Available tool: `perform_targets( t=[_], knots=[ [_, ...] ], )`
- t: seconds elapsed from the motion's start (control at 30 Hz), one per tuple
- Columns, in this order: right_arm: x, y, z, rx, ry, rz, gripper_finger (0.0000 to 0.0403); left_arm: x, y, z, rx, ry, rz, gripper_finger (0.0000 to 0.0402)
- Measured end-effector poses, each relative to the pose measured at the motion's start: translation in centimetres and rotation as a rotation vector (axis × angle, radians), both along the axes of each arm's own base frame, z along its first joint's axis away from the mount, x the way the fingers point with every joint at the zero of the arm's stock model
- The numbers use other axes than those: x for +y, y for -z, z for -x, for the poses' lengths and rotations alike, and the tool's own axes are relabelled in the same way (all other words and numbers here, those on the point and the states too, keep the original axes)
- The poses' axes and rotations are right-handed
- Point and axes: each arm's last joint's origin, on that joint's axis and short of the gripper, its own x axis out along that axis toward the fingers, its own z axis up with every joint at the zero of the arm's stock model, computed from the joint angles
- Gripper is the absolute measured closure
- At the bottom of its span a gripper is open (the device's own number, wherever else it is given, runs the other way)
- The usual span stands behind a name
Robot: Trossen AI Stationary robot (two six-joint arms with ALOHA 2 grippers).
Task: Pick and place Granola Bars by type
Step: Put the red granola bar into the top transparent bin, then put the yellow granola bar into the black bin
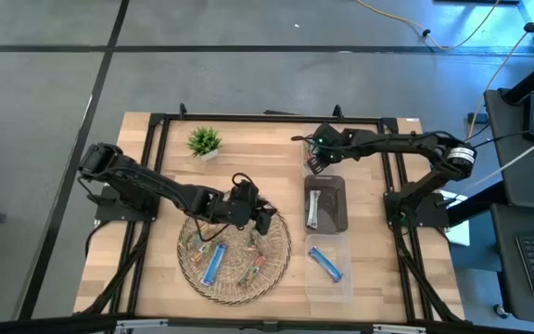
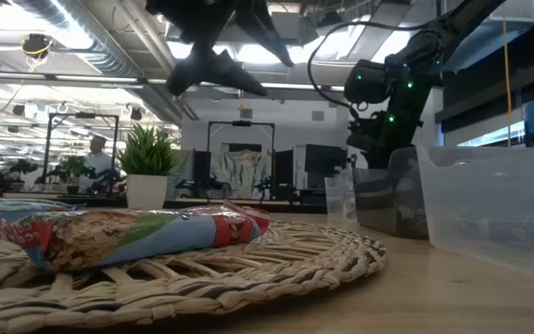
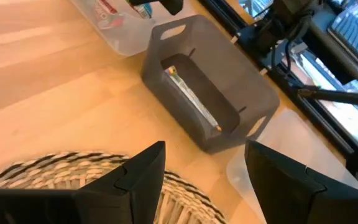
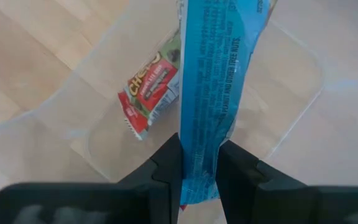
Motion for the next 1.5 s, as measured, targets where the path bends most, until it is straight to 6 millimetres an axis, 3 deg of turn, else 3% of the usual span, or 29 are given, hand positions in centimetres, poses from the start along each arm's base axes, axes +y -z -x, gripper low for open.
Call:
perform_targets(
  t=[0.23,0.53,0.67,0.8,0.97,1.07,1.3,1.5],
  knots=[
    [0.0,-0.1,-0.1,0.002,-0.017,0.008,0.0306,0.0,1.3,-0.4,0.069,0.031,-0.031,0.0188],
    [0.0,-0.3,0.1,-0.001,-0.019,0.01,0.0216,0.6,1.6,-0.7,0.096,0.114,0.031,0.0192],
    [0.3,-2.4,0.6,-0.063,-0.019,0.045,0.0197,0.8,1.7,-0.6,0.134,0.124,0.059,0.0194],
    [1.0,-6.2,1.8,-0.169,-0.039,0.116,0.0192,1.2,1.3,-0.4,0.232,0.067,0.069,0.0199],
    [2.9,-10.4,4.1,-0.323,-0.065,0.196,0.0192,1.2,1.0,-0.5,0.269,0.029,0.105,0.0201],
    [4.0,-12.1,5.2,-0.392,-0.084,0.228,0.0192,0.9,2.0,-1.0,0.296,0.016,0.122,0.0201],
    [5.2,-13.4,6.7,-0.442,-0.108,0.249,0.0192,0.2,6.0,-2.0,0.417,0.01,0.267,0.0202],
    [5.2,-13.1,6.7,-0.412,-0.109,0.235,0.0192,0.2,6.9,-2.0,0.455,-0.009,0.29,0.0204]
  ],
)
